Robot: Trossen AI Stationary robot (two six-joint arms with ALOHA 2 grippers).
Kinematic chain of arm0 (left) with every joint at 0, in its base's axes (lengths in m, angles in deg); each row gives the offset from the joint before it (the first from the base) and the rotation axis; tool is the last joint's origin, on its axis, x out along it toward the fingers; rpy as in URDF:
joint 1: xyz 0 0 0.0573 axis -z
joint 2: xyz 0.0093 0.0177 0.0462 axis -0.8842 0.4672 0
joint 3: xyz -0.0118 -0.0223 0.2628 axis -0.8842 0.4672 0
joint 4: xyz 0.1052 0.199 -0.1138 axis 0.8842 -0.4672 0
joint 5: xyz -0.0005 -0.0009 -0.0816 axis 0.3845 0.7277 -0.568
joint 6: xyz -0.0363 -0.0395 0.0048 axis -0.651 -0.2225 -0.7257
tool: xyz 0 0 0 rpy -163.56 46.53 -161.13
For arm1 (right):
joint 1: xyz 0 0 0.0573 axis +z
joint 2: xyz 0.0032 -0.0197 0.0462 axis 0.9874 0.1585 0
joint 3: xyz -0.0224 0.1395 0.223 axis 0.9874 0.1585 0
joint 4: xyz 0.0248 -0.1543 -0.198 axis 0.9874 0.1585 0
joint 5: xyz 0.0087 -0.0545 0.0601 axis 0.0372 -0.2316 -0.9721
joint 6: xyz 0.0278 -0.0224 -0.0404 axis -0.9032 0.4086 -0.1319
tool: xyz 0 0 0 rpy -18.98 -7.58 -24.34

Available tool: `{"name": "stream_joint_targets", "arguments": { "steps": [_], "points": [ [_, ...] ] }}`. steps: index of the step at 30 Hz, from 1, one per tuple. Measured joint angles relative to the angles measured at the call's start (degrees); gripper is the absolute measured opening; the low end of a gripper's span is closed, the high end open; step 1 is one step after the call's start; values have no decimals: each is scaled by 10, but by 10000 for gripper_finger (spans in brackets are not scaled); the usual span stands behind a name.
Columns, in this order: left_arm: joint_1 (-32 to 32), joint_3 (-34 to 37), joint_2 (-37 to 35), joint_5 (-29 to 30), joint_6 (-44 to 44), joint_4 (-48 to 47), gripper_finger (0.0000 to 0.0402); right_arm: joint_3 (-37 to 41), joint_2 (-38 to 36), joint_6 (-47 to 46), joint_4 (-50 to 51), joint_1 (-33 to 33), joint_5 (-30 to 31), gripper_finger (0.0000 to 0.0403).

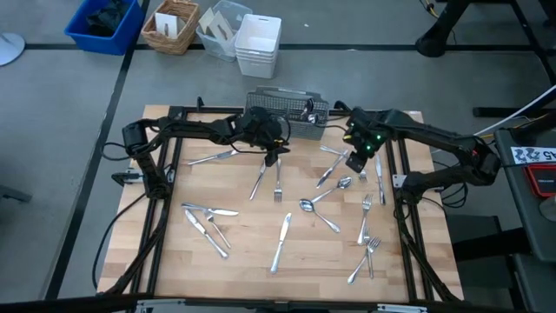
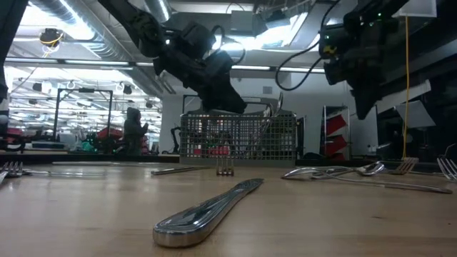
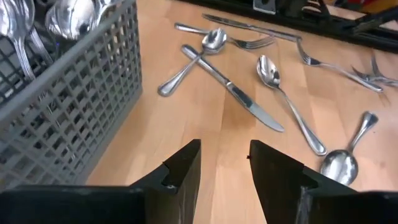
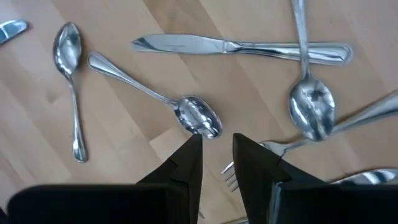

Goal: Sort silverware
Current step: Put the spoon into the gray silverware organizer

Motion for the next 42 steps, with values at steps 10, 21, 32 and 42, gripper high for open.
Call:
{"name": "stream_joint_targets", "arguments": {
  "steps": [10, 21, 32, 42],
  "points": [
    [20, 0, 0, 0, 48, -5, 129, 43, 3, -23, -58, 65, 20, 92],
    [31, 0, 0, 0, 56, -22, 129, 163, 3, -62, -155, 67, 20, 92],
    [31, 0, 0, 0, 50, -24, 129, 198, 3, -62, -208, 67, 37, 92],
    [31, 0, 1, 0, 50, -24, 129, 234, 3, -64, -251, 67, 31, 91]
  ]
}}
